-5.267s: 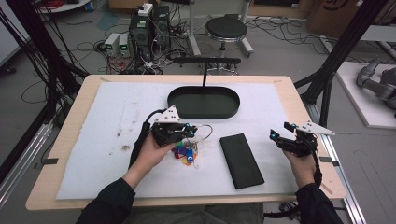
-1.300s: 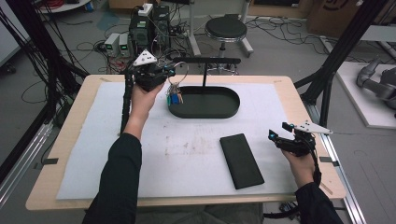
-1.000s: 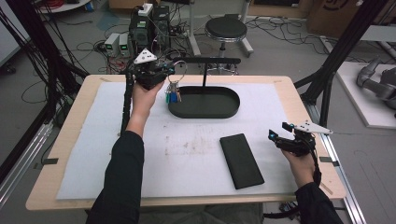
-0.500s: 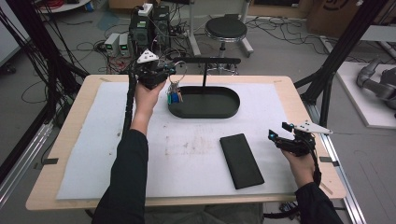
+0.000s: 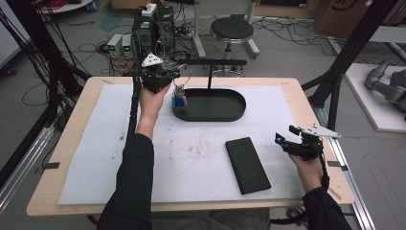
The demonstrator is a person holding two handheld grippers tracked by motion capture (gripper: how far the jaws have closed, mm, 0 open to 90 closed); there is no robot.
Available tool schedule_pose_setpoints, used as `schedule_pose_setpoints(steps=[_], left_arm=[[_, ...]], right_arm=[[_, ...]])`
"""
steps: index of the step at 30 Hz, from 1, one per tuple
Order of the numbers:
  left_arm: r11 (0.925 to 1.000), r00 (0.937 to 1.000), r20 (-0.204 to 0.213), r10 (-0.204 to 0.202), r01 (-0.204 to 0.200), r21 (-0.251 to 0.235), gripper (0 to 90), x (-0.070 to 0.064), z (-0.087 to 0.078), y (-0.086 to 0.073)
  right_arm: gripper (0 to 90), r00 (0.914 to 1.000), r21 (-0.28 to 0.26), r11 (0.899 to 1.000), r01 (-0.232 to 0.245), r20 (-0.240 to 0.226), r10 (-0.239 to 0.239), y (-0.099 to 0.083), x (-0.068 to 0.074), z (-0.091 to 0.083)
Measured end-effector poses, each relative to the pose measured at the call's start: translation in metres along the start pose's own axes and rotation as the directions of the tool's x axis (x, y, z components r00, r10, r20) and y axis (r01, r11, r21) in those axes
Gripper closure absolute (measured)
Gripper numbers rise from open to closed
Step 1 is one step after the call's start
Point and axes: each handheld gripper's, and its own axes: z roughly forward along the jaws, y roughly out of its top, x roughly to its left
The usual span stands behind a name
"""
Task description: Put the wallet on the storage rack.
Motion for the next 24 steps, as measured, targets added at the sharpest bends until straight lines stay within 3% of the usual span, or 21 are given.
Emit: schedule_pose_setpoints(steps=[11, 17, 21, 22, 24], left_arm=[[0.9999, 0.9997, -0.024, 0.009, -0.009, 0.015, 84.4, -0.001, 0.002, -0.002], [1.0000, 0.9991, -0.042, 0.001, -0.001, -0.003, 80.5, 0.000, -0.002, -0.002], [1.0000, 0.9987, -0.051, 0.000, 0.000, 0.008, 70.1, -0.002, -0.007, -0.004], [1.0000, 0.9986, -0.052, 0.002, -0.001, 0.008, 62.0, -0.002, -0.008, -0.005], [0.9999, 0.9987, -0.050, 0.012, -0.012, 0.011, 59.7, -0.005, -0.013, -0.007]], right_arm=[[29.5, 1.0000, 0.003, 1.000, -0.001, -0.002, 0.001, 0.000, 0.000, 0.000], [29.5, 1.0000, 0.003, 1.000, -0.002, -0.002, 0.002, 0.000, 0.000, 0.000], [29.5, 1.0000, 0.005, 1.000, -0.002, -0.002, 0.002, 0.000, 0.001, 0.000], [29.5, 1.0000, 0.003, 1.000, 0.000, -0.001, 0.000, 0.000, 0.000, 0.000], [29.4, 1.0000, 0.003, 1.000, 0.000, 0.000, 0.000, 0.000, 0.000, 0.001]])
